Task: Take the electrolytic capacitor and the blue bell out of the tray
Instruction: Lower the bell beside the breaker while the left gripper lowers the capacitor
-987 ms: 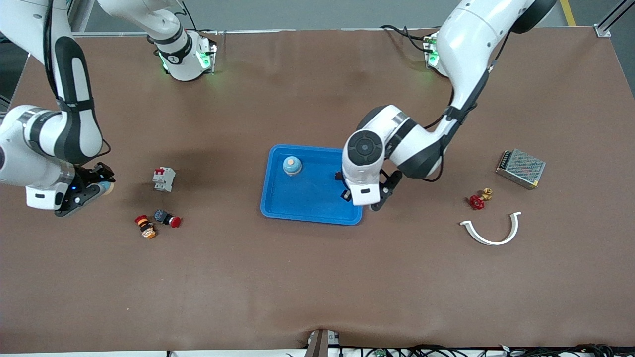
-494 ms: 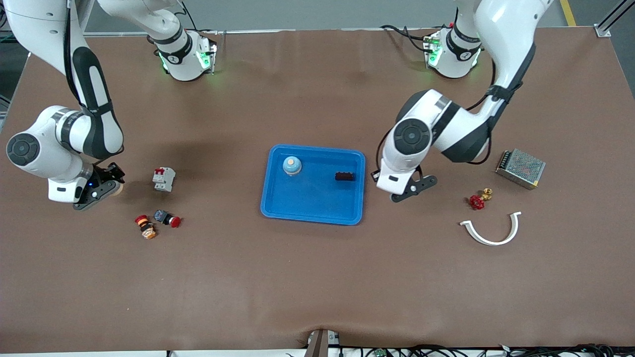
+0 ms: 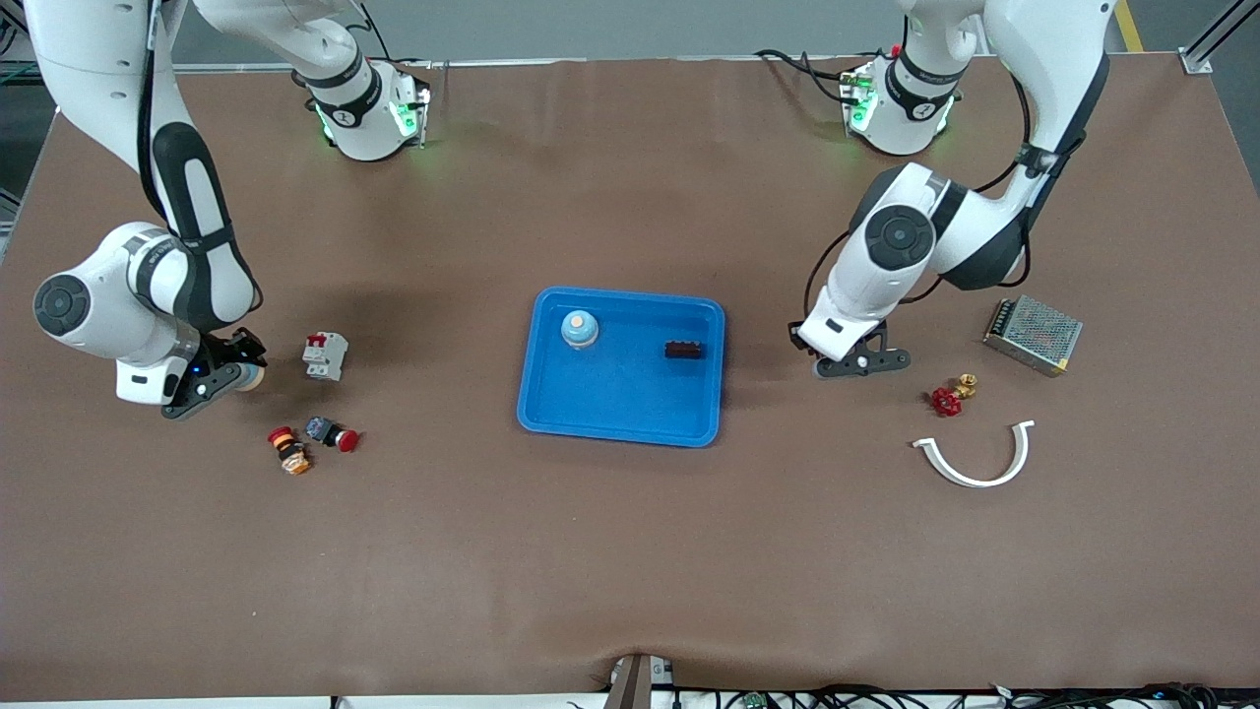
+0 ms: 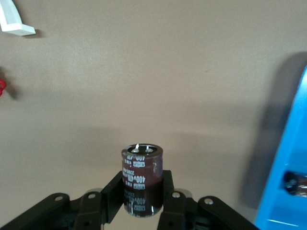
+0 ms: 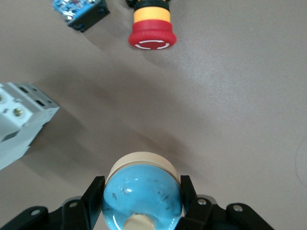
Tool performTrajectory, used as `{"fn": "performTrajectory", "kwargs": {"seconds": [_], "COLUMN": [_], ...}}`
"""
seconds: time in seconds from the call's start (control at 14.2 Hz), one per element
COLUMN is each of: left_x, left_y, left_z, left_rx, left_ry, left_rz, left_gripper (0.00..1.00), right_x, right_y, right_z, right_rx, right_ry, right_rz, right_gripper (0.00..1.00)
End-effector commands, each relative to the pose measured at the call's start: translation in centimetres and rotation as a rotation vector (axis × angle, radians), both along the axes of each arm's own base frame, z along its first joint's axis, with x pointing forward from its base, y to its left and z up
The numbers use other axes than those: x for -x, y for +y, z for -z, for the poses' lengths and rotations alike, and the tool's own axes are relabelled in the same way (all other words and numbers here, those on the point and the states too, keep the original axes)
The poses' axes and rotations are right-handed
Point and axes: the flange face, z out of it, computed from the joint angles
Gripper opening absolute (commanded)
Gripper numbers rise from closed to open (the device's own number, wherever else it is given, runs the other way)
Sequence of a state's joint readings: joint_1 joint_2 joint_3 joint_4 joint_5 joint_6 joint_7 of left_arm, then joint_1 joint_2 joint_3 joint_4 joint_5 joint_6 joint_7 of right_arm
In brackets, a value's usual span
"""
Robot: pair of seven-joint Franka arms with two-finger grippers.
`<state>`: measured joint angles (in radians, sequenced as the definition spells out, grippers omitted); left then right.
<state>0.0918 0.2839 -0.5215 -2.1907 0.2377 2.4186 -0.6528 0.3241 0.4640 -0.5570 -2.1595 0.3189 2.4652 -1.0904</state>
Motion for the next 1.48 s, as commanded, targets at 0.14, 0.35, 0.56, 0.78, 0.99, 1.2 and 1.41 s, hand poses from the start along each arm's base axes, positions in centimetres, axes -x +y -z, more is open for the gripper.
{"fn": "performTrajectory", "kwargs": {"seconds": [0.14, 0.35, 0.56, 0.78, 0.99, 1.2, 1.41], "left_x": [1.4, 2.0, 2.5, 2.8, 2.7, 2.3, 2.1], "left_y": [3.6, 3.7, 3.9, 5.2, 6.5, 7.8, 8.3], "left_z": [1.5, 3.0, 4.0, 5.8, 6.8, 7.4, 7.9], "left_rx": [0.011, 0.015, 0.009, 0.017, 0.027, 0.03, 0.033], "left_ry": [-0.023, 0.008, 0.007, -0.023, -0.046, -0.057, -0.067], "left_rz": [0.178, 0.237, 0.285, 0.314, 0.322, 0.321, 0.327], "left_gripper": [0.0, 0.0, 0.0, 0.0, 0.0, 0.0, 0.0], "right_x": [0.2, 0.3, 0.4, 0.4, 0.4, 0.4, 0.1], "right_y": [-0.2, 0.0, -0.3, -0.3, -0.4, 0.0, -0.1], "right_z": [1.6, 2.1, 2.3, 2.5, 2.7, 3.2, 3.0], "right_rx": [-0.004, -0.019, -0.022, -0.024, -0.022, -0.032, -0.035], "right_ry": [-0.015, -0.017, -0.016, -0.015, -0.02, -0.024, -0.031], "right_rz": [-0.006, 0.008, 0.017, 0.021, 0.024, 0.015, 0.019], "right_gripper": [0.4, 0.4, 0.4, 0.4, 0.4, 0.4, 0.68]}}
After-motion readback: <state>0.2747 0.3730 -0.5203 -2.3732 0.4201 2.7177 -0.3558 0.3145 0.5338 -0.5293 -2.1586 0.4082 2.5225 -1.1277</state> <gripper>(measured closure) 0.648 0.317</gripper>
